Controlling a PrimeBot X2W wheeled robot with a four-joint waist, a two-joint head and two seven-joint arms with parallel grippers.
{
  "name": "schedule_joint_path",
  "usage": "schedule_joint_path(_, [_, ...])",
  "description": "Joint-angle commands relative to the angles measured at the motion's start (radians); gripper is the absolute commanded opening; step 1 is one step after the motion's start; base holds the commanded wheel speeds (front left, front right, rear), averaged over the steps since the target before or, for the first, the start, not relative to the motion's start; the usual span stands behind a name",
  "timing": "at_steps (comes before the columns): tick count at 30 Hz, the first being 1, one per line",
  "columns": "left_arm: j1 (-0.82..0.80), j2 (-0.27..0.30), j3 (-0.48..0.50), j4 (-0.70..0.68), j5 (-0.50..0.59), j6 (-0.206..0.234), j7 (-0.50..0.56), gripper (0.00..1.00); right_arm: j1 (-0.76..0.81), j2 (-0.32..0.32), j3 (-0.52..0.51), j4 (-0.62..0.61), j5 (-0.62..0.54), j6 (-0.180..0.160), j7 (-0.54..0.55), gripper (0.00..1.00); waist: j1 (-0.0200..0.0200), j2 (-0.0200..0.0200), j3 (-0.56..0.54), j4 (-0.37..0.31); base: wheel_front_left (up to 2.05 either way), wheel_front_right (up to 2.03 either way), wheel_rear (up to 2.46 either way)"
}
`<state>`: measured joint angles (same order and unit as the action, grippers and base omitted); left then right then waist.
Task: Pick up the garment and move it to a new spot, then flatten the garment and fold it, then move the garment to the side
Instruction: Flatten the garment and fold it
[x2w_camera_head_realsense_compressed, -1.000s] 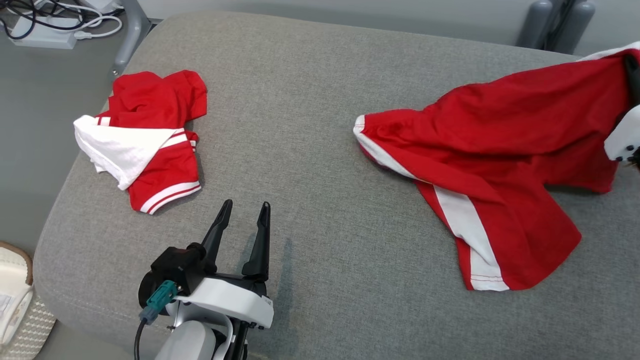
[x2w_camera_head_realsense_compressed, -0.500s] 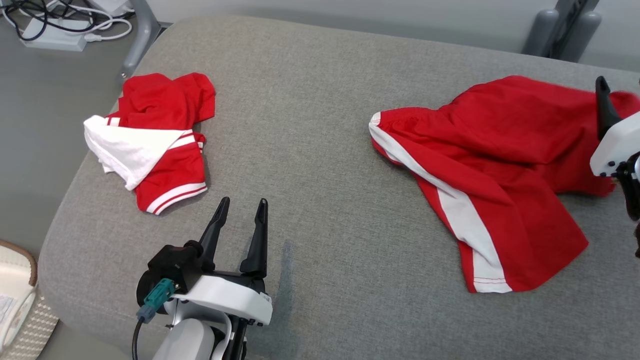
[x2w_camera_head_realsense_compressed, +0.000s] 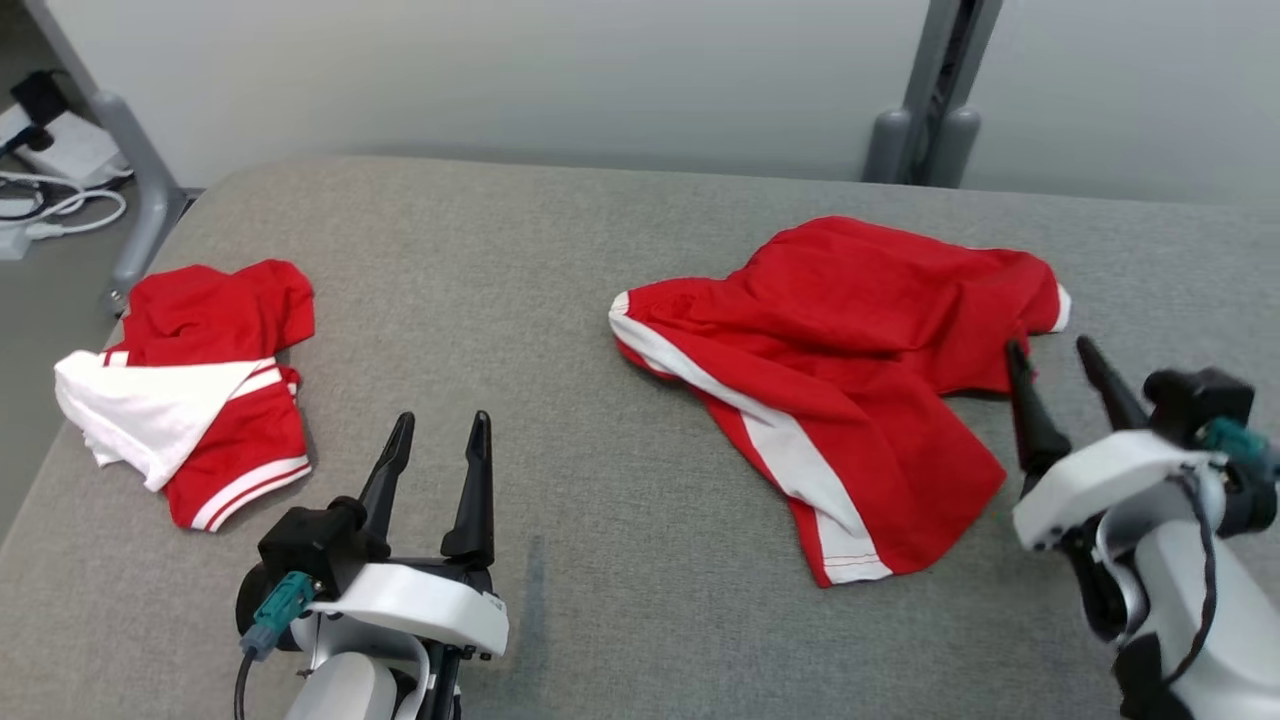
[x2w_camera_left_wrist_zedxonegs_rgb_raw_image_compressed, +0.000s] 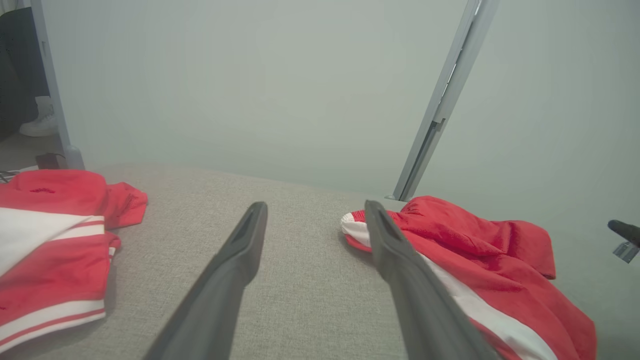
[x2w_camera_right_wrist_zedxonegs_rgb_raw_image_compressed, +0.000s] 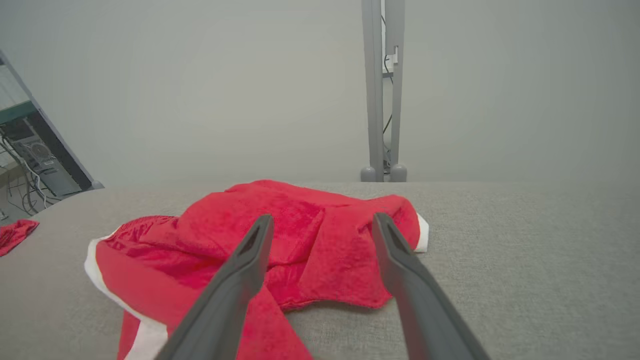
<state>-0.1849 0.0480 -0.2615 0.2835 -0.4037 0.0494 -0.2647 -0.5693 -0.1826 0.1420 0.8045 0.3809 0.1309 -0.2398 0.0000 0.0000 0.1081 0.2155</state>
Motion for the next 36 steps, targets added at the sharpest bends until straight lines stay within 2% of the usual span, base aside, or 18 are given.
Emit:
schedule_joint_path(1, [0.013,0.004,0.011,0.004,0.004,-0.001,-0.002,1.00,0.057,0.001,0.023,-0.041,0.001,0.000,-0.012,1.00,0.0000,0.0000,-0.049,-0.050,0.00,0.00,0.00])
schedule_joint_path(4, [0.026,0.004,0.027,0.008,0.010,-0.002,-0.002,1.00,0.173,0.008,0.036,-0.159,-0.007,0.000,-0.020,1.00,0.0000,0.0000,-0.074,-0.077,0.00,0.00,0.00])
schedule_joint_path(10, [0.062,0.004,0.031,0.015,0.006,-0.006,-0.002,1.00,0.368,0.063,-0.017,-0.357,-0.041,0.000,-0.025,1.00,0.0000,0.0000,-0.104,-0.105,0.00,0.00,0.00])
schedule_joint_path(18, [0.084,0.004,-0.001,0.025,0.008,-0.007,-0.002,1.00,0.481,0.109,0.010,-0.471,-0.081,0.000,0.003,1.00,0.0000,0.0000,-0.107,-0.089,0.00,0.00,0.00])
schedule_joint_path(22, [0.073,0.004,-0.009,0.029,0.008,-0.009,-0.002,1.00,0.497,0.119,0.065,-0.455,-0.084,0.000,0.047,1.00,0.0000,0.0000,-0.095,-0.062,0.00,0.00,0.00])
schedule_joint_path(27, [0.057,0.005,-0.019,0.034,-0.001,-0.009,-0.002,1.00,0.461,0.126,0.106,-0.355,-0.055,0.000,0.102,1.00,0.0000,0.0000,-0.071,-0.013,0.00,0.00,0.00])
schedule_joint_path(36, [0.045,0.004,-0.017,0.035,-0.009,-0.008,-0.002,1.00,0.401,0.129,0.128,-0.215,-0.012,0.000,0.082,1.00,0.0000,0.0000,-0.042,0.036,0.00,0.00,0.00])
